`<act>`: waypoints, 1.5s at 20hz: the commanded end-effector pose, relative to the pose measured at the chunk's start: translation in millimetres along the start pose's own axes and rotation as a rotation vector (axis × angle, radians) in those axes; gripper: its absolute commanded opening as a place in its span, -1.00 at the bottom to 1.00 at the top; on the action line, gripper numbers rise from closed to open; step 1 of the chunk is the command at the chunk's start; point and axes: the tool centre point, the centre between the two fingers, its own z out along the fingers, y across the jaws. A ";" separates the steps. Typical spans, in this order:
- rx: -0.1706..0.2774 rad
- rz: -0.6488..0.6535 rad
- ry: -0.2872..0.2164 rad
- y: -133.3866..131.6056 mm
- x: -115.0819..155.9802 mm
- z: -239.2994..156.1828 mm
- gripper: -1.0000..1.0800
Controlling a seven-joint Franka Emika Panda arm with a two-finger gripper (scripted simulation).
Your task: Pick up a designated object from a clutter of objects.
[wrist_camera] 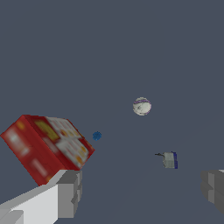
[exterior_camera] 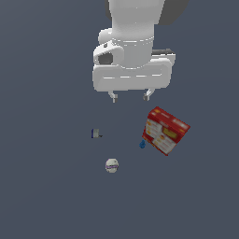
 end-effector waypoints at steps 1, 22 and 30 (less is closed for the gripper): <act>-0.001 0.015 -0.003 -1.6 0.7 5.9 0.92; -0.029 0.354 -0.042 -39.7 1.2 137.9 0.92; -0.046 0.509 -0.056 -58.3 -11.2 198.4 0.92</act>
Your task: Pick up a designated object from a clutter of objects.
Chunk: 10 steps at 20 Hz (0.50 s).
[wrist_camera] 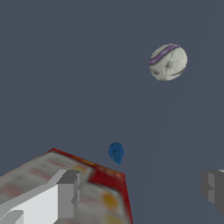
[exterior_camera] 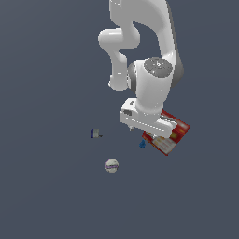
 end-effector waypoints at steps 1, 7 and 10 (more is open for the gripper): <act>-0.005 0.048 -0.003 -3.8 -6.2 18.5 0.92; -0.015 0.137 -0.010 -9.6 -19.5 52.7 0.92; -0.018 0.168 -0.012 -11.3 -24.7 64.5 0.92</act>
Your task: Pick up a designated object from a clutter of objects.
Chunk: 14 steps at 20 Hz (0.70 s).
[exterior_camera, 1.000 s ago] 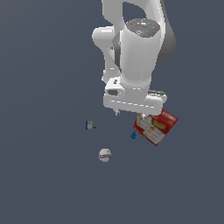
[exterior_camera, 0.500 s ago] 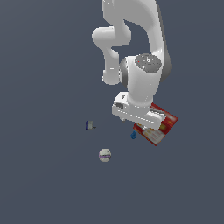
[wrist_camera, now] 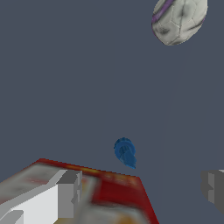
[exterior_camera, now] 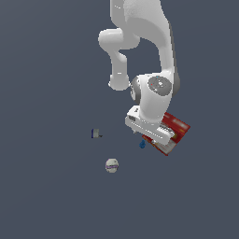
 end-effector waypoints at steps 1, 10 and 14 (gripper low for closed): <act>-0.002 0.026 -0.001 -0.9 -3.9 9.1 0.92; -0.006 0.053 -0.003 -1.5 -9.2 20.2 0.92; -0.006 0.053 -0.003 -1.5 -9.5 25.6 0.92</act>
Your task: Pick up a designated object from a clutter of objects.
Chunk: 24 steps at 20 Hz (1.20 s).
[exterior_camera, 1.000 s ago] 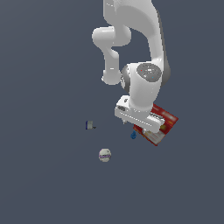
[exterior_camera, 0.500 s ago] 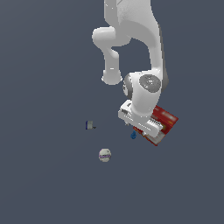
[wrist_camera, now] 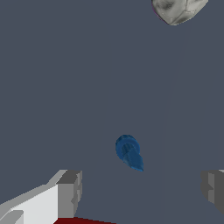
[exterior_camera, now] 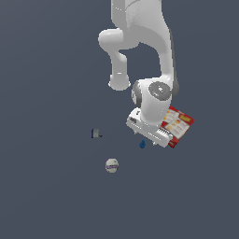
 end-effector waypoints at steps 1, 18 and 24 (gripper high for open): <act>-0.001 0.001 0.000 0.4 -0.2 5.8 0.92; 0.000 0.003 0.000 0.3 -0.5 48.3 -1.00; 0.000 0.003 0.000 0.3 -0.5 48.3 -1.00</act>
